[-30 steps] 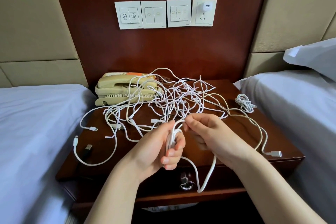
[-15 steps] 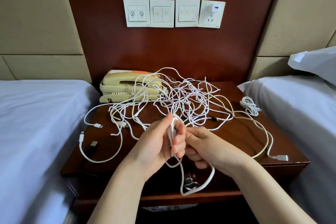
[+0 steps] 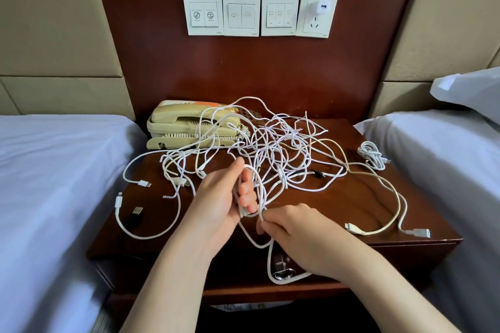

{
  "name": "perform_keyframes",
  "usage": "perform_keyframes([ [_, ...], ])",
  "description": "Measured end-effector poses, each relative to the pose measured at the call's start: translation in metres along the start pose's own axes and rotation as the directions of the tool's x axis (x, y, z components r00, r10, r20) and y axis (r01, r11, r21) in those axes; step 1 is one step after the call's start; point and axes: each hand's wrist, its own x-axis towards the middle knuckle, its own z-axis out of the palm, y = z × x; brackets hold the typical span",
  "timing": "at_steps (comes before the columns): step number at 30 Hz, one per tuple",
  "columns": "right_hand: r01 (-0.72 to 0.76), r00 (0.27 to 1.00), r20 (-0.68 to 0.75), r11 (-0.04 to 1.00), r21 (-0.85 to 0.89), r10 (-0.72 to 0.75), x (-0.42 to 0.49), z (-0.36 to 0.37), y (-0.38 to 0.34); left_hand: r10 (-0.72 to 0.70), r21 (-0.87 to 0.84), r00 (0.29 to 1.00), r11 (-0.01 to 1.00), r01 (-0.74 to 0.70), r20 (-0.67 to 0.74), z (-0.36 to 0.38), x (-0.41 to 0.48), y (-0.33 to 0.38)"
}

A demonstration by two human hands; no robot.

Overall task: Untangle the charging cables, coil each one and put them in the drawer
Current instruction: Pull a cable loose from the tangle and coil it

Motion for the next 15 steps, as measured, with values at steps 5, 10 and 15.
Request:
perform_keyframes([
  [5, -0.024, 0.998, -0.057, 0.984, -0.175, 0.015, 0.002, 0.008, -0.001, -0.128, -0.125, 0.986, 0.982, 0.140, 0.104, 0.006, -0.003, -0.003],
  [10, -0.004, 1.000, -0.009, 0.999, 0.036, 0.004, 0.003, 0.000, 0.009, -0.097, -0.046, 0.991, 0.994, 0.101, 0.096, 0.001, 0.001, -0.004],
  [15, 0.058, 0.991, -0.125, 0.720, 0.691, 0.039, 0.010, -0.013, 0.020, -0.078, 0.237, 0.992, 0.970, 0.053, 0.097, 0.000, 0.001, -0.011],
])
